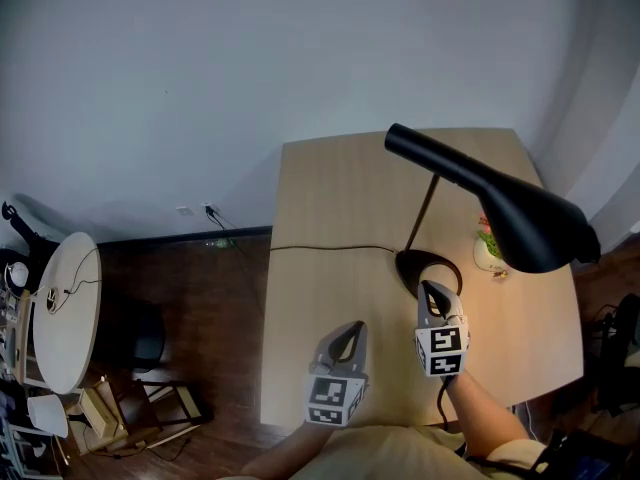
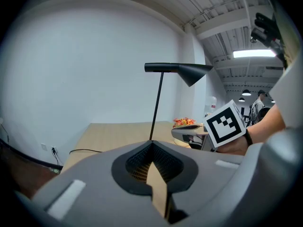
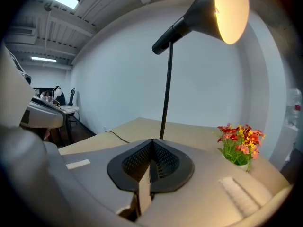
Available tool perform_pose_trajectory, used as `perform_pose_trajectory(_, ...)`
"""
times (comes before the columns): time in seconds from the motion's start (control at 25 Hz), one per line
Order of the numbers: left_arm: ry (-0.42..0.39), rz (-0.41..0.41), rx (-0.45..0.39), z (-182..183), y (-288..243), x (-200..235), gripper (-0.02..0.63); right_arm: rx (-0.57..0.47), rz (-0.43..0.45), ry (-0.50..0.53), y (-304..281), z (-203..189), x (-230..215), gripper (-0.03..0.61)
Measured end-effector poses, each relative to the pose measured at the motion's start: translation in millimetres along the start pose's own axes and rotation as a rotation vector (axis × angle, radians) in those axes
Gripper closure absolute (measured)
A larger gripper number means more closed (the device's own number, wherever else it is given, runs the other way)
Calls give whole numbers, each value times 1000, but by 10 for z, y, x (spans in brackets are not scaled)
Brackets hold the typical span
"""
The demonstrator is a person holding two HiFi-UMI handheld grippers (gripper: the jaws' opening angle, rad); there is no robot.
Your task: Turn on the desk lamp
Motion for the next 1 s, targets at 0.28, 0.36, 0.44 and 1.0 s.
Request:
perform_pose_trajectory(0.28,-14,-34,-35,61,137,-38,615,-61,-17,-10,399,77,158,578)
perform_pose_trajectory(0.36,-22,-49,-43,67,184,-64,615,-81,-20,0,531,96,226,580)
perform_pose_trajectory(0.44,-32,-67,-44,57,244,-96,615,-97,-29,5,678,82,285,580)
perform_pose_trajectory(1.0,-146,-227,-114,90,740,-353,615,-145,-95,-27,1646,-105,671,580)
Point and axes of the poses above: the fingertips, and each gripper's own axes: y backward along the fingers, x to its left, z out of its top, the point moved 9 cm from there along y, backward along the fingers, and after that the axes turned 7 degrees about x, right-handed, at the moved point
